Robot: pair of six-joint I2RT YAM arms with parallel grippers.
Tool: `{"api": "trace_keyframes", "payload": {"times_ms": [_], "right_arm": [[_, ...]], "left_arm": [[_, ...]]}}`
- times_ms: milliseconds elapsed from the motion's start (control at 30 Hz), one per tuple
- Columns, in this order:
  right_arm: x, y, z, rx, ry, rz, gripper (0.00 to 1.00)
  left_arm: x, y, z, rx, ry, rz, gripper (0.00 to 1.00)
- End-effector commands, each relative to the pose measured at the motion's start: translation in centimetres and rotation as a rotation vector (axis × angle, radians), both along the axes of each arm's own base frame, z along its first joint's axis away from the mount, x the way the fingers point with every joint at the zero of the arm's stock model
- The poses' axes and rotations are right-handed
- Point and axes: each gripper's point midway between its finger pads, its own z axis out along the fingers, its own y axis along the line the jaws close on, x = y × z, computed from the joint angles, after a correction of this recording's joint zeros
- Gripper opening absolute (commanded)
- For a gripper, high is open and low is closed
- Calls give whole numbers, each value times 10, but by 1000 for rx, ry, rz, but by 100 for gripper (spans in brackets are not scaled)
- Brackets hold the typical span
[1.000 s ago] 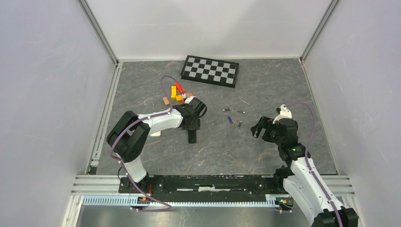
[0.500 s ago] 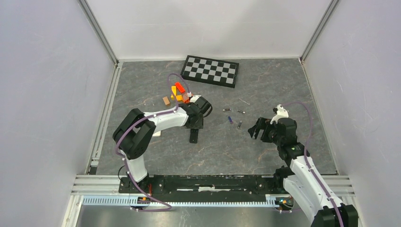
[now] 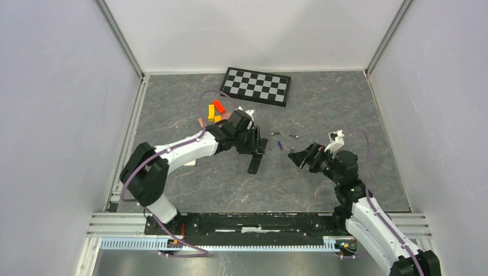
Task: Load the batteries into the remote control
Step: Pick up the remote control from the center of the board, then adjust the remote control.
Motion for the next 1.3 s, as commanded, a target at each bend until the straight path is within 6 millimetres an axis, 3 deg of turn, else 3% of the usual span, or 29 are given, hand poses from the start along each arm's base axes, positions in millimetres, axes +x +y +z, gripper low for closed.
{"api": "trace_keyframes", "payload": {"times_ms": [0,267,533,633,1100,1167,1267], "right_arm": [[5,32,72,222,-189,76,97],[-19,89,129,376,-265,272,98],[-40,104,176,580,-344,337,98],[-43,105,185,622,-356,346,95],[-44,120,202,634,-396,383,57],[-41,121,203,629,-398,372,53],[-37,123,200,614,-381,357,49]], "left_arm": [[-7,-50,92,-370,-62,-134,34],[-18,-66,186,-706,-87,-182,33],[-30,-64,235,-907,-57,-207,32],[-34,-62,243,-943,-64,-215,33],[-38,-59,247,-984,-71,-207,34],[-38,-59,245,-982,-71,-204,39],[-37,-57,240,-959,-87,-203,56]]}}
